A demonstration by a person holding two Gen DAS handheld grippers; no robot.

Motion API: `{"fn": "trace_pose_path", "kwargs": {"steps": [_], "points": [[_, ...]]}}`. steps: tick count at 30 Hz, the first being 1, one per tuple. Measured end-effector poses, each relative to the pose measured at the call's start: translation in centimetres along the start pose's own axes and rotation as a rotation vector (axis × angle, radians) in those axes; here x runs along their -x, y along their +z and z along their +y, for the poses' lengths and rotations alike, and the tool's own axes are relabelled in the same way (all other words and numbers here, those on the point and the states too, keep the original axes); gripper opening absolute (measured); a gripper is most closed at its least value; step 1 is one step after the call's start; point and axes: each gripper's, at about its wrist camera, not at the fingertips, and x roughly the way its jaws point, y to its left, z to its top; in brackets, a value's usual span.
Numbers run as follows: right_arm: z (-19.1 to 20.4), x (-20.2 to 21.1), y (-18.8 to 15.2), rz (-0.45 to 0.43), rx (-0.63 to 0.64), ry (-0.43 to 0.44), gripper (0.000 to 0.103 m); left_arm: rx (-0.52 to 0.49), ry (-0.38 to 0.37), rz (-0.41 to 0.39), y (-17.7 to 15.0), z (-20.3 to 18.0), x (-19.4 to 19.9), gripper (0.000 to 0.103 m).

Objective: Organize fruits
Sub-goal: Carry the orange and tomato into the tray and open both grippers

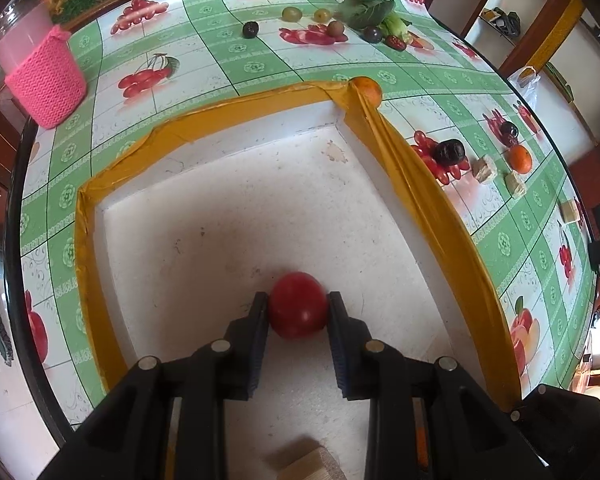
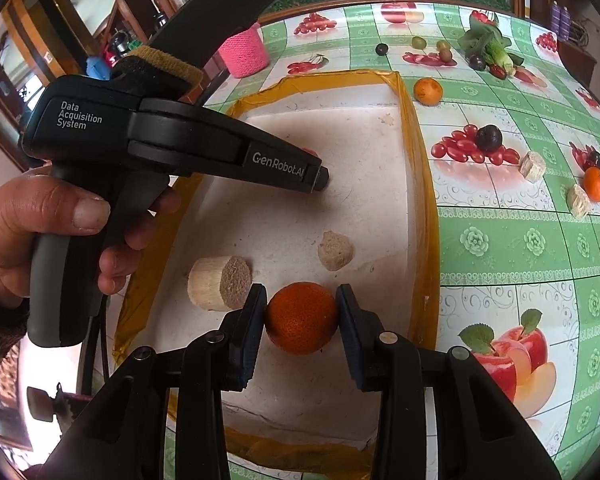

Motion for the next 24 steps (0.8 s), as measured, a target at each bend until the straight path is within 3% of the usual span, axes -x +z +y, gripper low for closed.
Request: {"fn": "trace_pose_path", "kwargs": {"steps": [2, 11, 19, 24], "points": [[0.1, 0.1, 0.0, -0.003, 0.000, 0.001, 0.041, 0.000, 0.005, 0.003, 0.0, 0.0, 0.0, 0.032], [-0.2, 0.6, -0.3, -0.010, -0.013, 0.001, 0.041, -0.008, 0.045, 0.002, -0.4, -0.4, 0.2, 0.033], [-0.3, 1.7, -0.7, -0.023, -0.033, 0.005, 0.041, -0.024, 0.078, -0.047, -0.3, -1.1, 1.8, 0.048], [-0.3, 2.8, -1.0, -0.044, -0.041, 0.006, 0.041, -0.048, 0.097, -0.074, -0.2, -2.0, 2.6, 0.050]]}}
